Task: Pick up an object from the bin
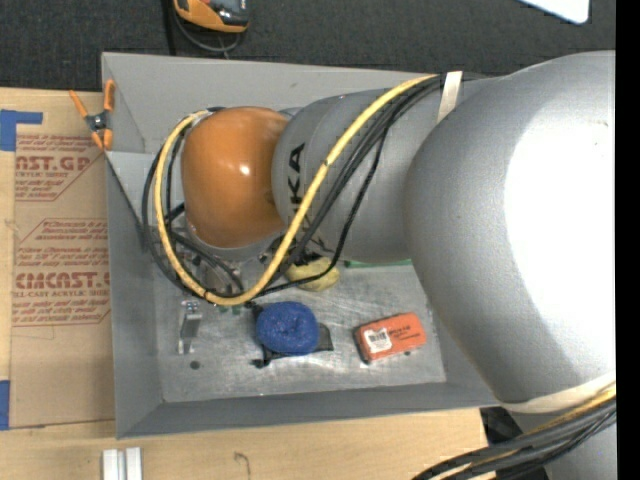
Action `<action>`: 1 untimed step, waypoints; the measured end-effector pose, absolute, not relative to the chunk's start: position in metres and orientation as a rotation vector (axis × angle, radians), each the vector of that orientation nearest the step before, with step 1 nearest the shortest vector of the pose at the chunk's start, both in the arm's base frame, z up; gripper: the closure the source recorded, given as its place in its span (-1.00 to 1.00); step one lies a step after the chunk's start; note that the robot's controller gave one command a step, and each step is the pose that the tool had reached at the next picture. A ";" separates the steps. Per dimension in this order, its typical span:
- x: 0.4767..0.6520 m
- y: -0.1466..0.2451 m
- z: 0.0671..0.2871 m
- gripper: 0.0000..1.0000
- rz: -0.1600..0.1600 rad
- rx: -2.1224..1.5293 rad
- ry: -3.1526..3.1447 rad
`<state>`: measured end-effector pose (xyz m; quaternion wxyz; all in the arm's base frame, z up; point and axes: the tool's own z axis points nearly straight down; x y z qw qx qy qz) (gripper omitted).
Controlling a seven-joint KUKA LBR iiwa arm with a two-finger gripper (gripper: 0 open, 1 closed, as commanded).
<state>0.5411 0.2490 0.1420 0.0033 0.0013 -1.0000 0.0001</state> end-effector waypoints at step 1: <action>0.544 0.248 0.146 -1.00 -0.002 0.001 -3.142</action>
Offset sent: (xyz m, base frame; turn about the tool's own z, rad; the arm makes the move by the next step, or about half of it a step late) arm 0.0154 -0.0544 0.0232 -0.3040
